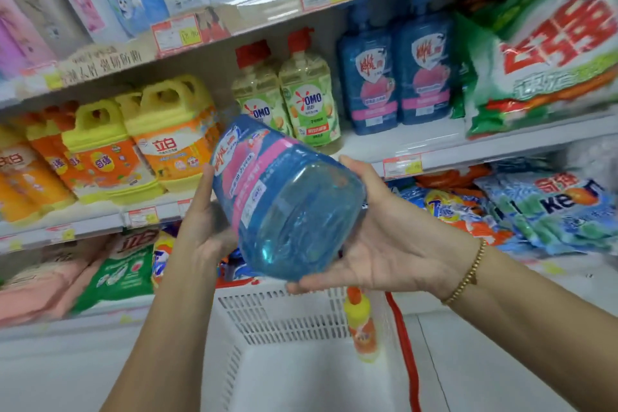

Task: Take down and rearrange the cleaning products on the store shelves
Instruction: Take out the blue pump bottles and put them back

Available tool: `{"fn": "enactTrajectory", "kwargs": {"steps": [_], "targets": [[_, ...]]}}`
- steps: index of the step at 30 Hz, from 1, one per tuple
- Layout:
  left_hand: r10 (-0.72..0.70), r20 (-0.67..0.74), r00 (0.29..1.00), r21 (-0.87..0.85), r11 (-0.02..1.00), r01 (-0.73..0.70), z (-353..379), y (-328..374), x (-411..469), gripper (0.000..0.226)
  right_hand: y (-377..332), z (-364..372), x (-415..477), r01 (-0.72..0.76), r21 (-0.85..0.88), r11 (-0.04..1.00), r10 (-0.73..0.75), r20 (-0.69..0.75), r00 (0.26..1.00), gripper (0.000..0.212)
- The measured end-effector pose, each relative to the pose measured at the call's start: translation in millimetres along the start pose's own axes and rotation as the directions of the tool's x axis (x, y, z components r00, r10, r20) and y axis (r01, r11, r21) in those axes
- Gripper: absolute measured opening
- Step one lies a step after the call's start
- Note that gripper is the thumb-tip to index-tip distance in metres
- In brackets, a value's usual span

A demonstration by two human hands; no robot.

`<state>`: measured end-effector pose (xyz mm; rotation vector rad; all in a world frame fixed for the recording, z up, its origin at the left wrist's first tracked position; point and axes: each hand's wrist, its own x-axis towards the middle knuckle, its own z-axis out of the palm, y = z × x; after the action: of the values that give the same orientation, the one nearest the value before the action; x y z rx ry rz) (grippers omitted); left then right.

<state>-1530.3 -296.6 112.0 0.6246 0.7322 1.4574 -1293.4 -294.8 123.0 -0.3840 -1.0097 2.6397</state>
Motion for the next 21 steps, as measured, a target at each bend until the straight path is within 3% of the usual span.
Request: {"fn": "enactTrajectory", "kwargs": {"steps": [4,8,11,14,15,17,19,21], "targets": [[0.091,-0.064,0.994,0.103,0.991,-0.084,31.5,-5.9,4.8,0.085,-12.5,-25.0,-31.4,0.001,-0.137,0.991,-0.009,-0.059,0.998,0.064],[0.203,-0.022,0.979,0.408,0.896,-0.176,69.6,-24.5,16.6,0.096,-25.0,-77.1,-72.7,0.004,-0.391,0.921,-0.148,-0.341,0.928,0.053],[0.246,0.062,0.967,0.651,0.725,-0.226,108.5,-65.4,22.9,0.082,-25.2,-110.2,-113.1,-0.059,-0.63,0.775,-0.366,-0.522,0.77,0.051],[0.201,0.151,0.968,0.751,0.613,-0.245,134.6,-123.5,33.2,0.078,-19.6,-133.3,-142.9,-0.03,-0.834,0.552,-0.679,-0.469,0.565,0.06],[0.177,0.171,0.969,0.777,0.581,-0.243,138.2,-145.3,37.6,0.078,-15.5,-140.2,-151.1,0.004,-0.863,0.506,-0.727,-0.424,0.541,0.067],[0.119,0.209,0.971,0.814,0.53,-0.24,137.6,-190.1,48.0,0.083,-3.1,-157.1,-162.5,0.066,-0.846,0.529,-0.705,-0.395,0.589,0.079],[0.07,0.227,0.971,0.816,0.531,-0.229,134.1,-234.1,54.5,0.082,9.8,-182.3,-170.7,-0.056,-0.872,0.487,-0.662,-0.41,0.627,0.092],[0.026,0.224,0.974,0.825,0.527,-0.204,130.6,-274.5,60.5,0.084,21.6,-212.9,-179.9,-0.175,-0.882,0.439,-0.67,-0.45,0.591,0.095]]}}
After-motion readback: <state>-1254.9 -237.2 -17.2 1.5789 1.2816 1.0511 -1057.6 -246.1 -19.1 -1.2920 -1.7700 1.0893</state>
